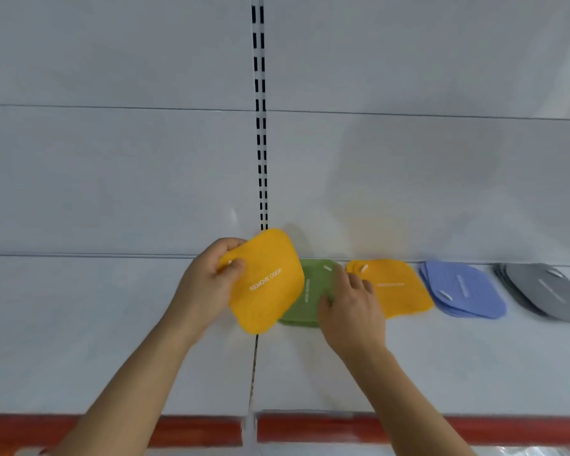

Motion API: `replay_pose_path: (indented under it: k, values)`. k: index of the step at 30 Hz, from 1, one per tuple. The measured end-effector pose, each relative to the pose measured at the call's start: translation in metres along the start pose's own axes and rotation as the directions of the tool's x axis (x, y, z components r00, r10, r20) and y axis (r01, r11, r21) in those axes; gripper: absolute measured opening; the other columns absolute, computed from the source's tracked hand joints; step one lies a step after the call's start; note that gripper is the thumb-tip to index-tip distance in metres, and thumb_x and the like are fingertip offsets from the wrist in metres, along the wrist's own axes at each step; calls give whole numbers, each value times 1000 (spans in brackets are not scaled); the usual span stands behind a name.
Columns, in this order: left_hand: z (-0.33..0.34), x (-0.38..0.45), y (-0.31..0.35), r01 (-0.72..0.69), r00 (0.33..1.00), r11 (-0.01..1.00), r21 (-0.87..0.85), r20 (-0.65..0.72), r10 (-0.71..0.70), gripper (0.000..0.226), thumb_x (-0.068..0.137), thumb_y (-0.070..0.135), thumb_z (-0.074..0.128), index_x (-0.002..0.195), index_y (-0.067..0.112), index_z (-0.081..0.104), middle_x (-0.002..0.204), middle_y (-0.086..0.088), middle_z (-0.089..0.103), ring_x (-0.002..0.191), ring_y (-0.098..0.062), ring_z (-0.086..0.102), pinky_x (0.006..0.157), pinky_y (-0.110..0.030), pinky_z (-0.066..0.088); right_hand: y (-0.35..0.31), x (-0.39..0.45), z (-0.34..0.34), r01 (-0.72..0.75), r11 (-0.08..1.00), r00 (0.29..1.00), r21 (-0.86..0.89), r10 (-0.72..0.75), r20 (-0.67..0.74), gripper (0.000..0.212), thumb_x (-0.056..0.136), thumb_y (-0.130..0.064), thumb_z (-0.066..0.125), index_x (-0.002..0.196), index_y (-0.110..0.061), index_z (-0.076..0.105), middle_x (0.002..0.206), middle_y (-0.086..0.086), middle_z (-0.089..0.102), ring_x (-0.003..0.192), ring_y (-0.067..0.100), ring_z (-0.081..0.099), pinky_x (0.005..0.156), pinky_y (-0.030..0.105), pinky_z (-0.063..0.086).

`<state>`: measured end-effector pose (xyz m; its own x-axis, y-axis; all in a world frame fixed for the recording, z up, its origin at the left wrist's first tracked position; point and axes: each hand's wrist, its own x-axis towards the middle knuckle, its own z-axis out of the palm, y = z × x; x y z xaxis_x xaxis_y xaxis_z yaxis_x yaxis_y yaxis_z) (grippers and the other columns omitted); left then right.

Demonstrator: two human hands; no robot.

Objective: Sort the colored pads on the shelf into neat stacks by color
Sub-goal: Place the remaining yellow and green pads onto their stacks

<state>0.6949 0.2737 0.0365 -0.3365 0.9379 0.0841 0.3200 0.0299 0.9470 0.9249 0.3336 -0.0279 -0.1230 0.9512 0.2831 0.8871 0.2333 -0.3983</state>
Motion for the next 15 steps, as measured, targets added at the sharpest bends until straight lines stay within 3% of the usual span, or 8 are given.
replay_pose_path:
  k: [6,9,15]
  values:
    - [37,13,8,11,993,998,-58,114,-4,24,104,28,61,124,41,66,121,12,71,113,-20,67,100,-60,56,38,-33,-23,47,999,996,24,-45,-81,52,90,-25,73,140,-13,60,129,7,67,118,35,58,91,47,55]
    - [72,18,15,-1,976,995,-103,217,23,25,95,38,61,117,47,67,119,13,72,114,-20,67,101,-57,56,64,-49,-40,34,999,992,9,-33,-122,49,92,-26,73,138,-16,61,131,3,66,119,32,57,90,45,56]
    - [145,27,28,10,930,991,-133,365,39,25,104,18,62,113,40,71,111,12,76,111,-20,69,102,-53,56,106,-68,-72,-36,999,984,17,38,-173,46,94,-28,70,138,-21,61,133,-3,65,123,24,57,95,40,56]
